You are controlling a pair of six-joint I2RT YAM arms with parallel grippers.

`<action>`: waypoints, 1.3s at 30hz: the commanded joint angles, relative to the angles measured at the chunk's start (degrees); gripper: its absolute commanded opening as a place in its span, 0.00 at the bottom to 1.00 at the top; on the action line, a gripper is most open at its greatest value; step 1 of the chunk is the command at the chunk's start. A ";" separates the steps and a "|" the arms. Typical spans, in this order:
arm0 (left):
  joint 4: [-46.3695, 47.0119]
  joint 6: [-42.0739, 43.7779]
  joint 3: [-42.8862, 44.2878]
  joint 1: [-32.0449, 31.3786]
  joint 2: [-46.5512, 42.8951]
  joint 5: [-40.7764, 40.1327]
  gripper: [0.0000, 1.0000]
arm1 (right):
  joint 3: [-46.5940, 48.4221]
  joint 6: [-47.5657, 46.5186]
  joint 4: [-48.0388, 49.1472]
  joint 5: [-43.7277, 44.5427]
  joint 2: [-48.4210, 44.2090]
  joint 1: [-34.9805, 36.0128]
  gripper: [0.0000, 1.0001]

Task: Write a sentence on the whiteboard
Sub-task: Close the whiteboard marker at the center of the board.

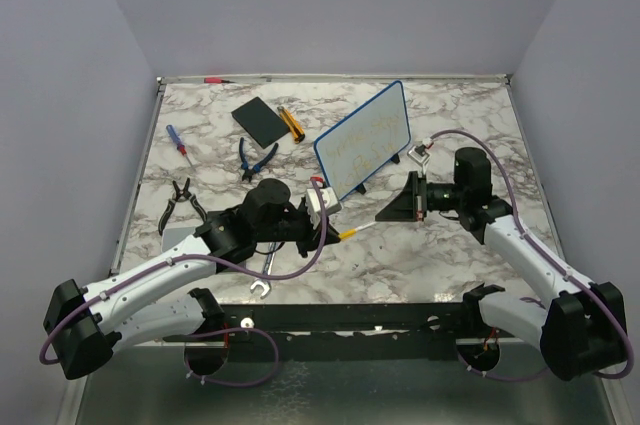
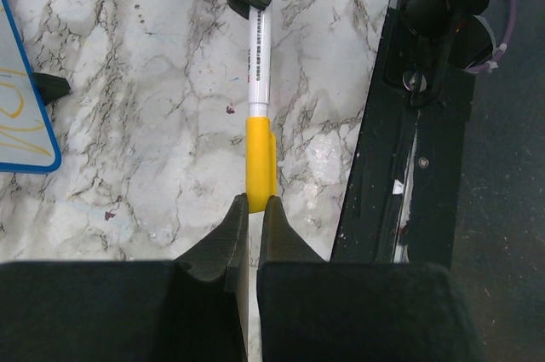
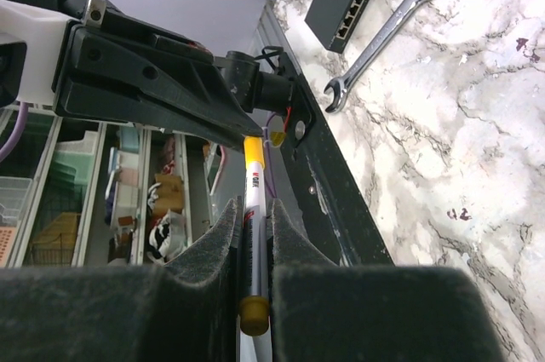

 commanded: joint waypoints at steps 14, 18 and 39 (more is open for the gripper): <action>13.60 -4.96 0.78 -0.15 0.98 -3.24 0.00 | -5.25 5.03 8.01 2.82 -1.59 0.83 0.01; 14.29 -5.45 0.87 -0.09 1.35 -3.82 0.00 | -5.44 5.16 8.70 3.53 -1.13 1.72 0.01; 17.22 -8.29 -0.10 -0.03 1.30 -7.15 0.00 | -8.78 11.03 19.70 8.13 2.07 7.31 0.01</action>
